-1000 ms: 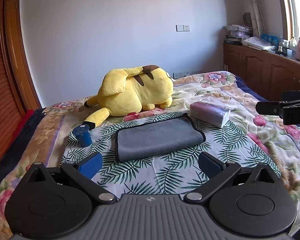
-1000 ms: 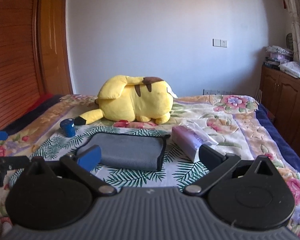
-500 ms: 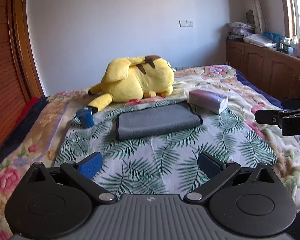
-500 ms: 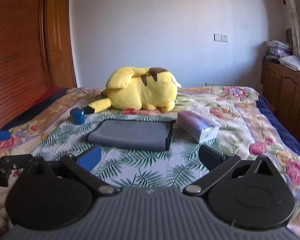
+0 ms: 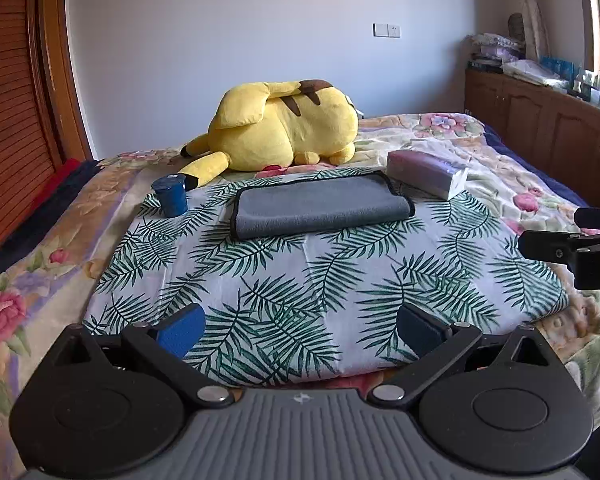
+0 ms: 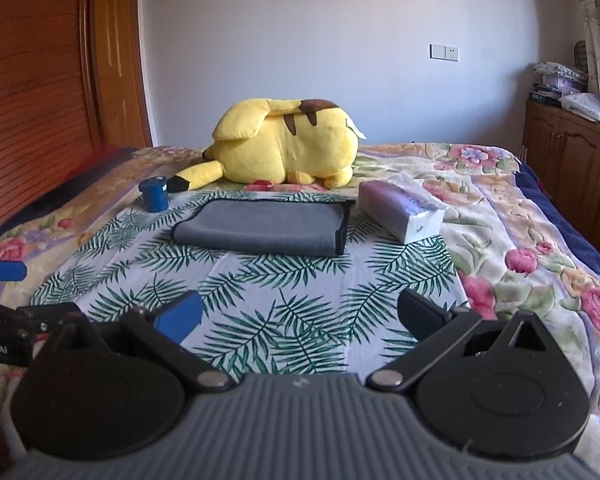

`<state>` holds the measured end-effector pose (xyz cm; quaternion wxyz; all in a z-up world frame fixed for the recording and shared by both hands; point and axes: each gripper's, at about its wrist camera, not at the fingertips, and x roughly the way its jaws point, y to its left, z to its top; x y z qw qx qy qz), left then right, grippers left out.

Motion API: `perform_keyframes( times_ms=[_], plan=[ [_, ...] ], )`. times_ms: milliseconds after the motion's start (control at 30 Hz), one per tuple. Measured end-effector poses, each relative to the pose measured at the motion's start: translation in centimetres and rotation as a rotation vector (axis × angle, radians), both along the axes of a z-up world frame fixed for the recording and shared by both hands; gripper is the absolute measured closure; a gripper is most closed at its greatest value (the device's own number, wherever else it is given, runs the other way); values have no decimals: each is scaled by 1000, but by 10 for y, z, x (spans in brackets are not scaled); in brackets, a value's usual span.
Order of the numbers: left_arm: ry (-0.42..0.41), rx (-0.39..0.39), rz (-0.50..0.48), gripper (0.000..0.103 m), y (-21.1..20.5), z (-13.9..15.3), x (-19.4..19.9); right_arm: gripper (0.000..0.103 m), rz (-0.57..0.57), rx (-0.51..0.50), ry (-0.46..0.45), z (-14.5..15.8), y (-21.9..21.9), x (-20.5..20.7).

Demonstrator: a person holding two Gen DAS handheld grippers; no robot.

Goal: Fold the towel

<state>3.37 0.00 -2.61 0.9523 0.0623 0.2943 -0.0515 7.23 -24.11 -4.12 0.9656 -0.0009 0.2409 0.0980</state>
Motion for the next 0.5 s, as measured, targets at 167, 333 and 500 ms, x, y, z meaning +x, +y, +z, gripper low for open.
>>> perform_keyframes(
  times_ms=[167,333,500],
  plan=[
    [11,-26,12,0,4,-9,0,0,5,-2,14,-11,2,-1],
    [9,-15,22,0,4,-17,2,0,3,-5,20,-20,2,0],
    [0,-25,39,0,10,-17,4,0,11,-9,20,-25,4,0]
  ],
)
